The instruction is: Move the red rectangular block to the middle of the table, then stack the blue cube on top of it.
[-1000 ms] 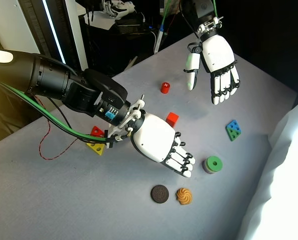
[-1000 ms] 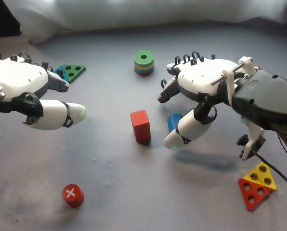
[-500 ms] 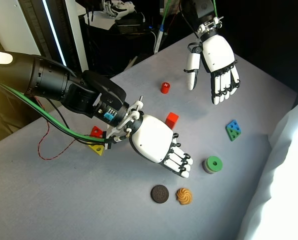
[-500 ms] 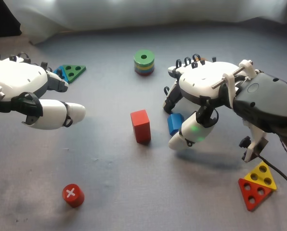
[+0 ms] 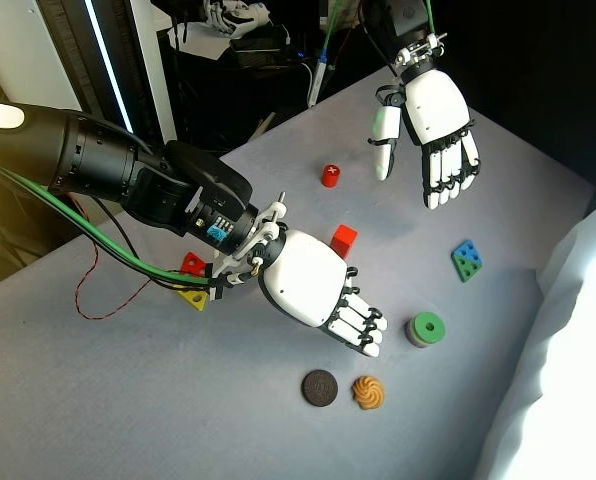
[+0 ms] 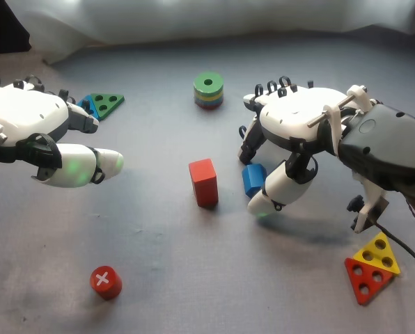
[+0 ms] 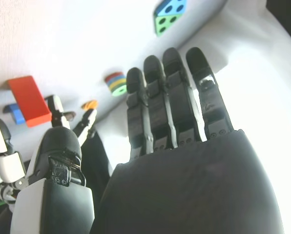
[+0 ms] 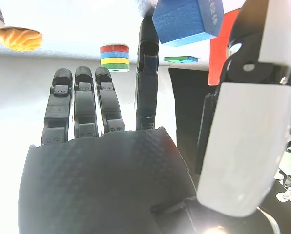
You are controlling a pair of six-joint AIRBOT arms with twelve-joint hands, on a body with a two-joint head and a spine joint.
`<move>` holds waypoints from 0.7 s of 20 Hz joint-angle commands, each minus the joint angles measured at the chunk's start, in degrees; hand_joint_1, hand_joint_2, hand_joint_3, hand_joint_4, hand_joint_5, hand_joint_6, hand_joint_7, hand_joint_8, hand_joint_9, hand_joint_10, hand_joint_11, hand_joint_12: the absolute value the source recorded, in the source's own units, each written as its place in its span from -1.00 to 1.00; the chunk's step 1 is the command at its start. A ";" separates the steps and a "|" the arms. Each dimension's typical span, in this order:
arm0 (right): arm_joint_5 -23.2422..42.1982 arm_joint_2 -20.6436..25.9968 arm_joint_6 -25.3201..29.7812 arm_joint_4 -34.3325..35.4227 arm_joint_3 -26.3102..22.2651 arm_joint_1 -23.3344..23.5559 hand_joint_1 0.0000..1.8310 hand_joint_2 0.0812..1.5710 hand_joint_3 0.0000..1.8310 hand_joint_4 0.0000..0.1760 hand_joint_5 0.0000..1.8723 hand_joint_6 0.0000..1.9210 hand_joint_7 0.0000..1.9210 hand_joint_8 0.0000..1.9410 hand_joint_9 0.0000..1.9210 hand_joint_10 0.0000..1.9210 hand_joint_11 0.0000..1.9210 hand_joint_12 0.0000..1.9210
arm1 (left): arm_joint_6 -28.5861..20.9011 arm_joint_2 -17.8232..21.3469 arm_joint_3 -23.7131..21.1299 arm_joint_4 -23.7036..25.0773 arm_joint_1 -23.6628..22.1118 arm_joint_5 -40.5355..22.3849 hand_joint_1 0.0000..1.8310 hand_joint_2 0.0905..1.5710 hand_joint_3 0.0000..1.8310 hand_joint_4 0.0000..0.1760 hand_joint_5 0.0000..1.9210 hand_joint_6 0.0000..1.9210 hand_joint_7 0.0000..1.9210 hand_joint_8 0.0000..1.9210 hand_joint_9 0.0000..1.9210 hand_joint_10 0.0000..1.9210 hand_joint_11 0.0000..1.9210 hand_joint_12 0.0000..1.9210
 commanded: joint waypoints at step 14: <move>2.45 0.72 0.41 -3.63 -0.02 1.11 0.19 0.25 -1.00 0.93 0.29 -0.37 -0.87 -0.99 -1.00 -1.00 -1.00 -1.00 | 0.45 0.79 0.15 1.78 -0.87 -3.76 -0.89 0.58 -1.00 -1.00 -0.52 -1.00 -0.53 -1.00 -0.60 -1.00 -1.00 -0.21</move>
